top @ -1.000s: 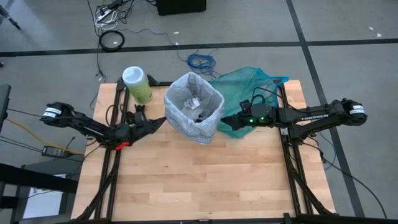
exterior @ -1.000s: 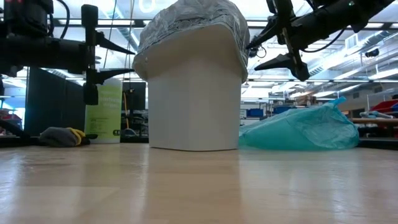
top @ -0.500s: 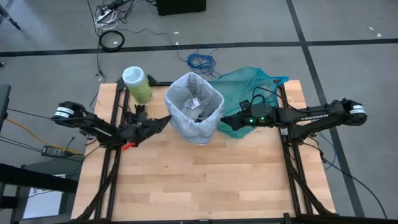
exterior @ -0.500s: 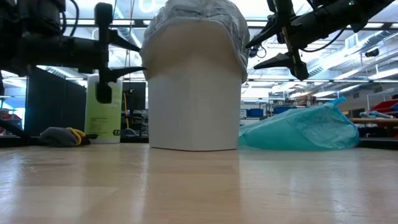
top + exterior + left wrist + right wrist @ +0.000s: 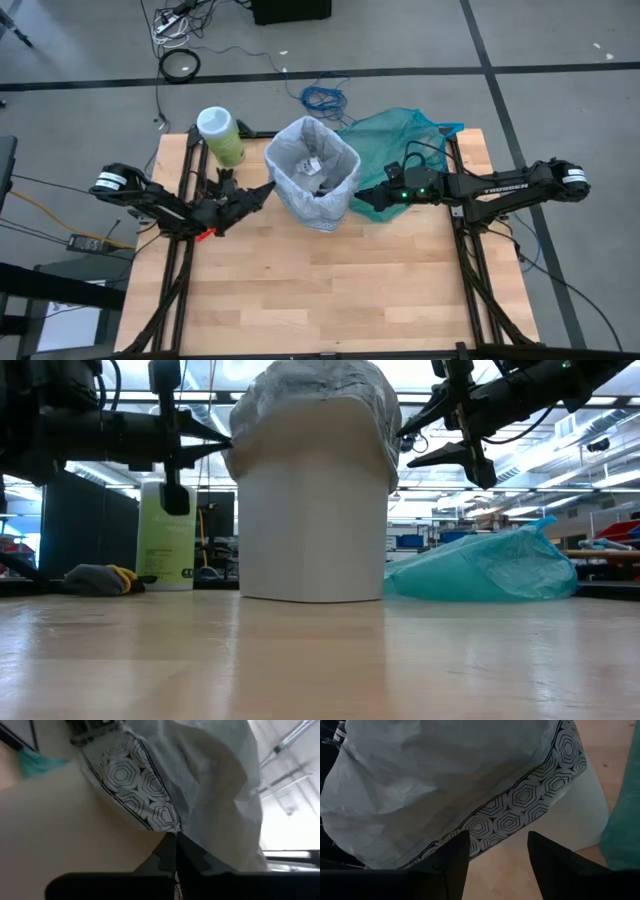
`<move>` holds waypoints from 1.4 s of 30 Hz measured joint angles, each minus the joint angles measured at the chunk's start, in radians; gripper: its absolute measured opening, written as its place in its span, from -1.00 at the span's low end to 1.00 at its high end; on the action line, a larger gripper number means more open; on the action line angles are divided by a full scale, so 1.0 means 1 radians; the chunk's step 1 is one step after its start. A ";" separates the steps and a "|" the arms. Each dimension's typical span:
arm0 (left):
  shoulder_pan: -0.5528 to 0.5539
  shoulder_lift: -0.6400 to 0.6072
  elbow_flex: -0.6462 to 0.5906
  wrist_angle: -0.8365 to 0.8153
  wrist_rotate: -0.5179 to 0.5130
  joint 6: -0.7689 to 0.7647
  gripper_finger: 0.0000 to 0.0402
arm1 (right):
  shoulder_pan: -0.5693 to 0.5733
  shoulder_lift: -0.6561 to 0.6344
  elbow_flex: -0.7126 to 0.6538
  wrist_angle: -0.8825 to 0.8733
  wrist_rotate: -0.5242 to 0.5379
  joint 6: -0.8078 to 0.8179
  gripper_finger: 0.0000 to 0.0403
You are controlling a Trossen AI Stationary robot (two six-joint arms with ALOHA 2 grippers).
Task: Place trash/remove bag and relplace
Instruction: Remove the light blue trash bag from the trash bin
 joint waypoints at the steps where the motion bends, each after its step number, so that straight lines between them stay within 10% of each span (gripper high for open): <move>1: -0.004 0.000 0.004 0.000 0.015 -0.010 -0.95 | 0.000 0.000 0.000 0.000 0.000 0.000 -0.08; 16: -0.158 -0.002 0.152 0.000 0.010 -0.084 -0.99 | 0.005 0.000 0.001 0.179 0.000 -0.005 -0.21; 28: -0.209 -0.002 0.147 0.000 -0.033 -0.083 -0.99 | 0.096 -0.014 0.114 0.328 -0.068 -0.158 -0.96; 37: -0.209 -0.002 0.147 -0.015 -0.038 -0.084 -1.00 | 0.061 0.080 0.511 -0.347 0.171 -0.369 -1.00; 42: -0.209 -0.002 0.150 0.000 -0.040 -0.084 -1.00 | 0.019 0.192 0.604 -0.387 0.146 -0.462 -1.00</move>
